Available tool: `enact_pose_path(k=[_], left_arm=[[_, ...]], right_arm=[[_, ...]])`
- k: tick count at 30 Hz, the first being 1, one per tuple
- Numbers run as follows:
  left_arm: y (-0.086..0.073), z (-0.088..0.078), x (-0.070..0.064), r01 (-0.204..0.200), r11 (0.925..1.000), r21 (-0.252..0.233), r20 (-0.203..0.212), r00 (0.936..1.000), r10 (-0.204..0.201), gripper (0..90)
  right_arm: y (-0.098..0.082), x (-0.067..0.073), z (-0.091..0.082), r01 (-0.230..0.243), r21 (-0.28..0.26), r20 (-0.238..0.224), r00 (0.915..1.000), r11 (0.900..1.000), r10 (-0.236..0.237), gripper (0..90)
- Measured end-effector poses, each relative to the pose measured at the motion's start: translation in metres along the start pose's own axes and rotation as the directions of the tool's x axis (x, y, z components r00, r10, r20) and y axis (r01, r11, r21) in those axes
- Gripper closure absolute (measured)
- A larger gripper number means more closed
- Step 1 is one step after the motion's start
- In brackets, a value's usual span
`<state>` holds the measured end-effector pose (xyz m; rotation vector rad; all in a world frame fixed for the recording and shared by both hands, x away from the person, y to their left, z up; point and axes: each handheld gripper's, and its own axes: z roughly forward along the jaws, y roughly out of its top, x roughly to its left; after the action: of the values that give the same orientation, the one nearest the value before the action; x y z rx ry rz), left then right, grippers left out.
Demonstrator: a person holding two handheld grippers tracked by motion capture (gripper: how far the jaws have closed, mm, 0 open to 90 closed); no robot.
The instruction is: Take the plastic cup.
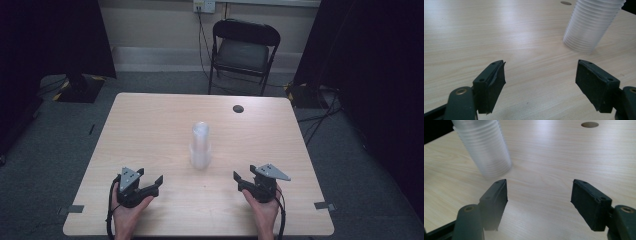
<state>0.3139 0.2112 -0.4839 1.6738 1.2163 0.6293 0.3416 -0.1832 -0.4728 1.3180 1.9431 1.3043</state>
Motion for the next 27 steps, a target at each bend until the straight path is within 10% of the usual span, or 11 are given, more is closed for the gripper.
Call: enact_pose_path(k=[27], left_arm=[[0.007,-0.006,-0.015,-0.032,0.9987,-0.039,0.079,0.9962,0.035,24.3]], right_arm=[[0.042,0.04,0.014,0.067,-0.09,-0.184,0.9795,0.994,-0.082,24.2]])
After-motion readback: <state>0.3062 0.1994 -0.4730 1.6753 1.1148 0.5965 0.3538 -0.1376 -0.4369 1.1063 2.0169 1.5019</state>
